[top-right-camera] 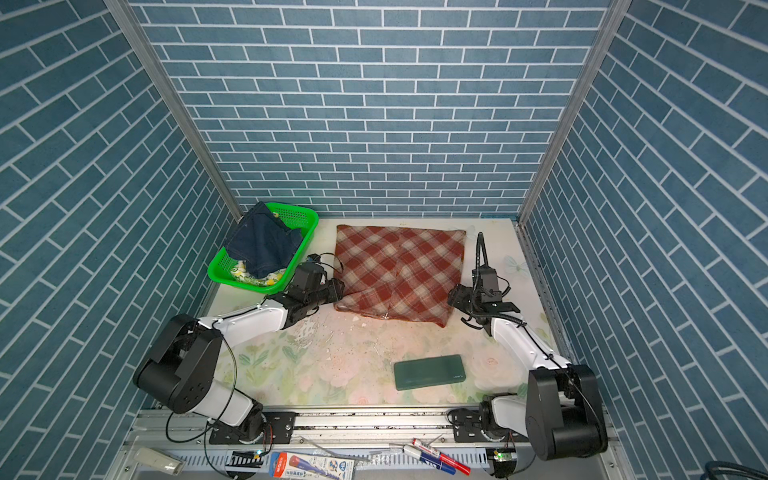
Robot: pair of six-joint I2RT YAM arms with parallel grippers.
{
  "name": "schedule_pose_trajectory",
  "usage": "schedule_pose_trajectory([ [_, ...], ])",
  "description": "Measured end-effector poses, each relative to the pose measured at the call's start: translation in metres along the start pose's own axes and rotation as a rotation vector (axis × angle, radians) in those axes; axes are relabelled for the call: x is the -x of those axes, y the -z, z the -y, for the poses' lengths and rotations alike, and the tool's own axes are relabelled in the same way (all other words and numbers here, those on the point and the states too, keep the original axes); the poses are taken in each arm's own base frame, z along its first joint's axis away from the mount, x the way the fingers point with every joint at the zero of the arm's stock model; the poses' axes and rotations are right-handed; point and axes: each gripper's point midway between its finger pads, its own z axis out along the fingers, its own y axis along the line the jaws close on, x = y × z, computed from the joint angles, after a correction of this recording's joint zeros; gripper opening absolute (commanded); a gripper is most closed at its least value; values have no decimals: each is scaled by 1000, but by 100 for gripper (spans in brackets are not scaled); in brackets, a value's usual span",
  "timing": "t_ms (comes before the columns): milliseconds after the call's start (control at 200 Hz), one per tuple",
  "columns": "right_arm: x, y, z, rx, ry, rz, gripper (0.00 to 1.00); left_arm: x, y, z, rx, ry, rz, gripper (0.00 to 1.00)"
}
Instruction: Fold and stack the skirts
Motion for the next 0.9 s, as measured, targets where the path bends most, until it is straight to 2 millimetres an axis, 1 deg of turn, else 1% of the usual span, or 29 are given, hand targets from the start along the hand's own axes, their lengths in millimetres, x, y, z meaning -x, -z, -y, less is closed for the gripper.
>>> schedule_pose_trajectory([
  [75,-6,-7,4,-10,-32,-30,63,-2,3,3,15,-24,3,62],
  [215,-15,-16,10,-30,-84,-71,56,-6,10,6,39,-59,7,62],
  [310,-22,-25,13,-35,-115,-102,53,-13,11,3,73,-84,-8,61],
  [360,-26,-29,14,-37,-128,-117,49,-17,11,2,87,-96,-19,60],
  [430,-31,-35,17,-40,-147,-132,45,-23,8,-1,107,-109,-36,57],
  [490,-34,-40,20,-45,-155,-144,31,-29,4,-4,121,-114,-54,54],
  [525,-36,-42,21,-47,-160,-151,24,-33,1,-7,129,-117,-65,53],
  [580,-37,-46,22,-47,-166,-156,9,-39,-3,-10,139,-122,-83,50],
  [615,-38,-48,21,-44,-169,-158,0,-44,-6,-11,144,-122,-94,45],
  [715,-37,-52,21,-37,-174,-157,0,-57,-12,-14,152,-122,-126,29],
  [800,-36,-51,21,-39,-166,-153,0,-66,-13,-12,147,-138,-145,21],
  [900,-36,-48,23,-53,-142,-146,0,-72,-13,-10,143,-150,-152,11],
])
